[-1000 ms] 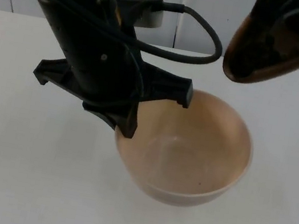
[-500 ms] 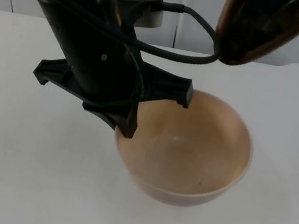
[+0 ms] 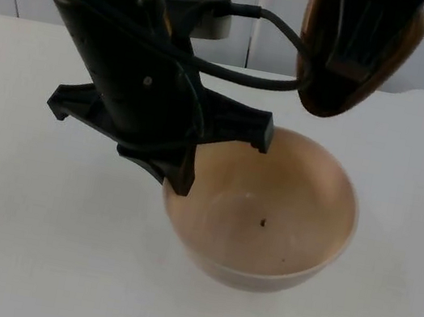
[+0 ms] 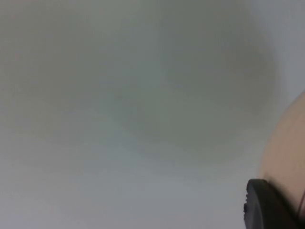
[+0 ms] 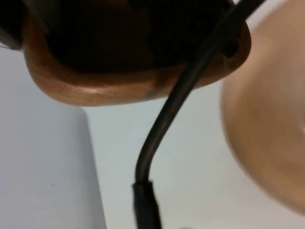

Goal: Pick up the bowl with the left hand and pour the coffee beans from the cup into the bowl with the right hand.

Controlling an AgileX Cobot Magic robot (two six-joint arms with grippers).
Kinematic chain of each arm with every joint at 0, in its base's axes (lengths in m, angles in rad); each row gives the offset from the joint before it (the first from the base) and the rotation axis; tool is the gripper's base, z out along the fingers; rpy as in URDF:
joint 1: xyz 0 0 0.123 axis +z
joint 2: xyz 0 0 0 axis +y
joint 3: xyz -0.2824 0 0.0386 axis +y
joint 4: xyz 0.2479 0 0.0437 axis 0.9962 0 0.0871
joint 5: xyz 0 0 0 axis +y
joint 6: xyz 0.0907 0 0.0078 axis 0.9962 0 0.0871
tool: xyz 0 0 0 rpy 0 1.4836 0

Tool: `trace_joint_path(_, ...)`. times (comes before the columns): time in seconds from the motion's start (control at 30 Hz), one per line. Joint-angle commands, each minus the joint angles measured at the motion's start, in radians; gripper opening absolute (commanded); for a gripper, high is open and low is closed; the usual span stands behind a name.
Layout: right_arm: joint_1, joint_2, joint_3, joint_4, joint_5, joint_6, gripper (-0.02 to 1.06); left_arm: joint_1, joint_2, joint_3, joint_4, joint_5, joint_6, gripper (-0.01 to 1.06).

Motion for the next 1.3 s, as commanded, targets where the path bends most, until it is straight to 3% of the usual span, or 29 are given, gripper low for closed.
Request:
trace_joint_path(0.0,0.019,0.007,-0.005,-0.061,0.013,-0.004,0.0,-0.002,-0.007,0.003,0.002,-0.012,-0.006,0.0)
trace_joint_path(0.33,0.059,0.006,-0.003,-0.161,0.013,0.003,0.0,-0.002,-0.007,0.003,0.002,-0.012,-0.006,0.0)
trace_joint_path(0.83,0.085,0.006,-0.003,-0.212,0.013,0.012,0.0,-0.002,-0.007,0.003,0.002,-0.017,-0.006,0.0)
trace_joint_path(1.27,0.117,0.042,-0.003,-0.311,0.013,0.012,0.0,-0.002,-0.007,0.003,0.004,-0.019,-0.006,0.0)
